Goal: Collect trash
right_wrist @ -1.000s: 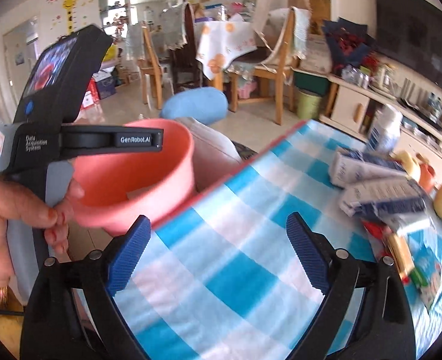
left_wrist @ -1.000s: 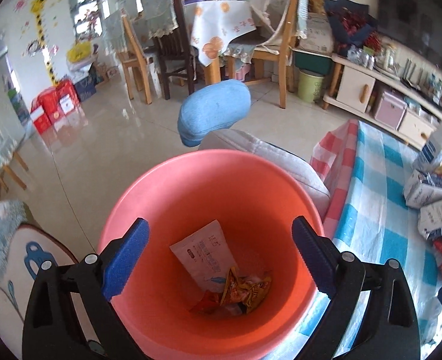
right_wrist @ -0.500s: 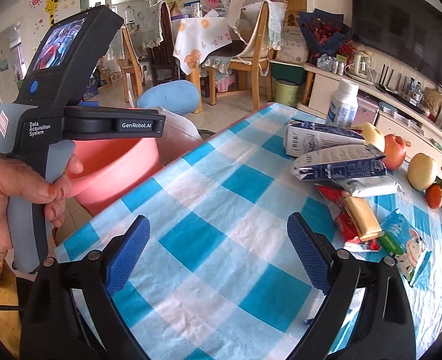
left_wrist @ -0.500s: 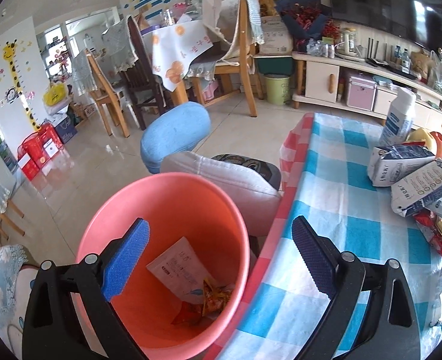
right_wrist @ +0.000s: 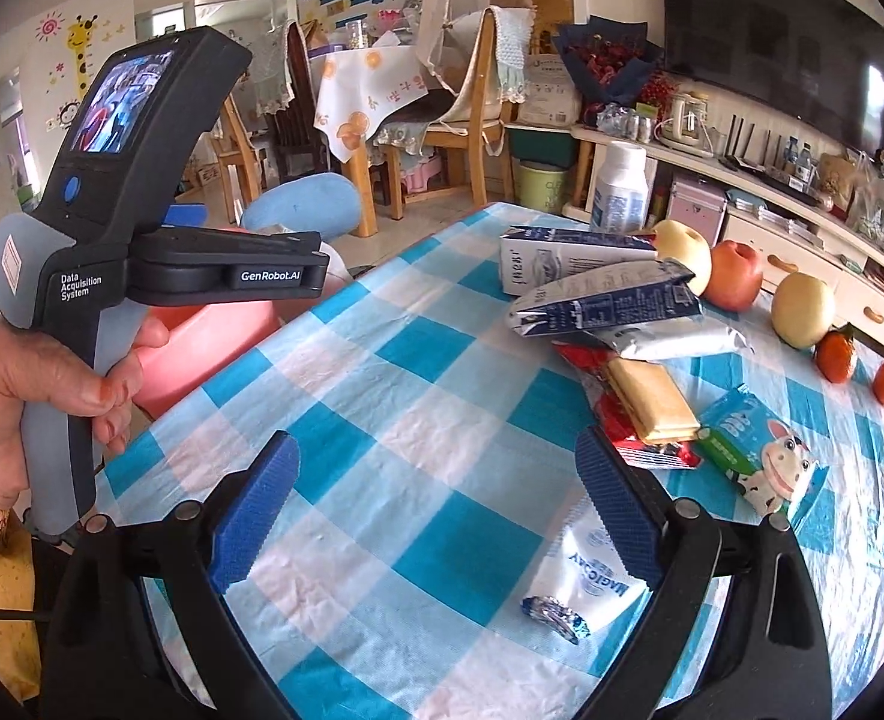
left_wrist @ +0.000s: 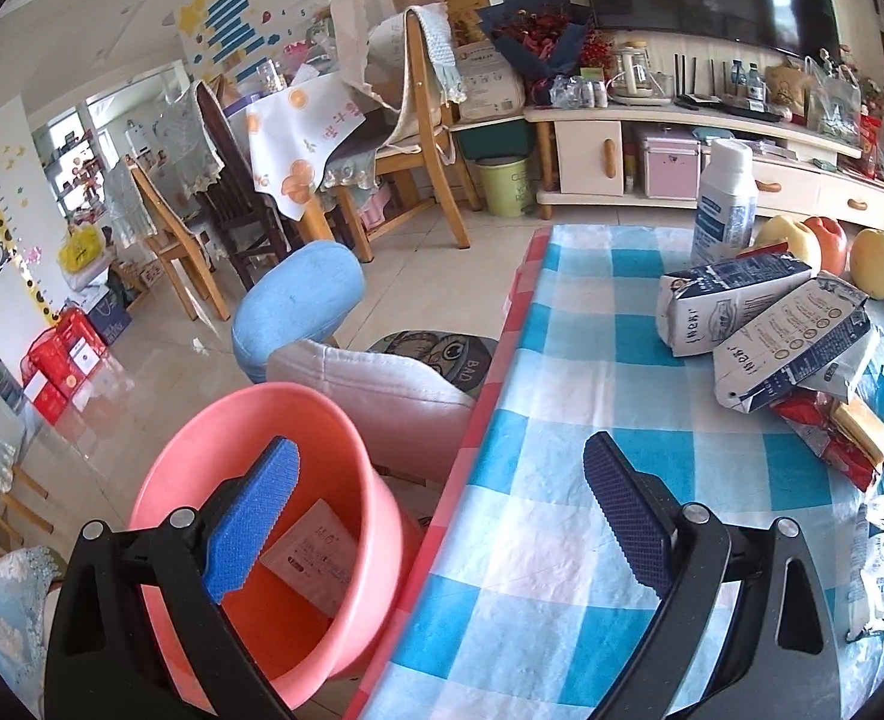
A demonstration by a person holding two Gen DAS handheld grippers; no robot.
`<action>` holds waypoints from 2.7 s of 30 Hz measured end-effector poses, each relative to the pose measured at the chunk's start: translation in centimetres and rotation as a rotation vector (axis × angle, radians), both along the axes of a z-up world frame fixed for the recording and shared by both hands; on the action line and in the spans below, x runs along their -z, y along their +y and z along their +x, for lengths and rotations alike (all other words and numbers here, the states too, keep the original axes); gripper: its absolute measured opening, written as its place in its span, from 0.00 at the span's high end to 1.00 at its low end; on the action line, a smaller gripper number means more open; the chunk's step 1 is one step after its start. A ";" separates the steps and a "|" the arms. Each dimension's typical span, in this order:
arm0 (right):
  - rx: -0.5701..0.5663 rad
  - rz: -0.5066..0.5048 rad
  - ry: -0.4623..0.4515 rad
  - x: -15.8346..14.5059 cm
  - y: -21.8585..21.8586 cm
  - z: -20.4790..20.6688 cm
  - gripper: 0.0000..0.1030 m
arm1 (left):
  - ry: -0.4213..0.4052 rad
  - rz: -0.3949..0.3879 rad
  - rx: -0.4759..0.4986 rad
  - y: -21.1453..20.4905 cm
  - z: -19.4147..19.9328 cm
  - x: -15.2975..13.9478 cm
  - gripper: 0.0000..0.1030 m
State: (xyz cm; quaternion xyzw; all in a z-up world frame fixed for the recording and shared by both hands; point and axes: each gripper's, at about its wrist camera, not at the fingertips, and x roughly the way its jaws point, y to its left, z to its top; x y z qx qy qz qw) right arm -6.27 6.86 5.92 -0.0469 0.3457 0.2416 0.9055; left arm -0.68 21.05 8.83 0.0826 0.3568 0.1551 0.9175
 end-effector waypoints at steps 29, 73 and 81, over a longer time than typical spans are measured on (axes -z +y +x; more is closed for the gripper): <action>0.152 0.063 0.014 0.3 -10.8 2.2 0.09 | 0.005 0.010 0.161 -7.4 1.4 1.0 0.08; 0.304 0.097 0.179 3.4 -20.6 9.3 0.09 | 0.243 -0.373 0.120 -9.6 22.7 5.2 0.15; 0.308 0.098 0.172 2.9 -21.3 9.0 0.09 | 0.309 -0.325 0.241 -13.2 17.7 6.3 0.18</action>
